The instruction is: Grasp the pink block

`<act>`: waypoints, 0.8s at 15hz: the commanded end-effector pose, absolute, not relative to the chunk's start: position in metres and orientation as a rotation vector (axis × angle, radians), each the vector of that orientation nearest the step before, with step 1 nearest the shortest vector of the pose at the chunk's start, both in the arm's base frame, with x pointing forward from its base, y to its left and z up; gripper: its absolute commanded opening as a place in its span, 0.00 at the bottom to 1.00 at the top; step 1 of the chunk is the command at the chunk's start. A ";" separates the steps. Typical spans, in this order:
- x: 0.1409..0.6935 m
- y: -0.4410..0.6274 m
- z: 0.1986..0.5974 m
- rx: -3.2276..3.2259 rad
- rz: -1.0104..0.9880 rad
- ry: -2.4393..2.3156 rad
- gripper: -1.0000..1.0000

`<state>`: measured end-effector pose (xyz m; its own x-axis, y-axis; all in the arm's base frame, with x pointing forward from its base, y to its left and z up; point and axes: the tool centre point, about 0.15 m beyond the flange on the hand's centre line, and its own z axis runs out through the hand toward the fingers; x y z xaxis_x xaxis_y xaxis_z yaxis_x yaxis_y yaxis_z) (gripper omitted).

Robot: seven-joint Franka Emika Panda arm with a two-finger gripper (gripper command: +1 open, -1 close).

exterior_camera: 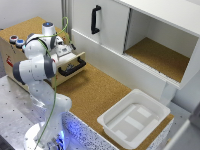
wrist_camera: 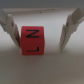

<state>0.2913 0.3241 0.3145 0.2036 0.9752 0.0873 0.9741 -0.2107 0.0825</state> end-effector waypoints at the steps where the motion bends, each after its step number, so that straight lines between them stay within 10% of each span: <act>1: 0.304 0.337 0.319 2.439 0.062 1.922 0.00; 12: 0.328 0.361 0.409 2.389 0.128 1.725 0.00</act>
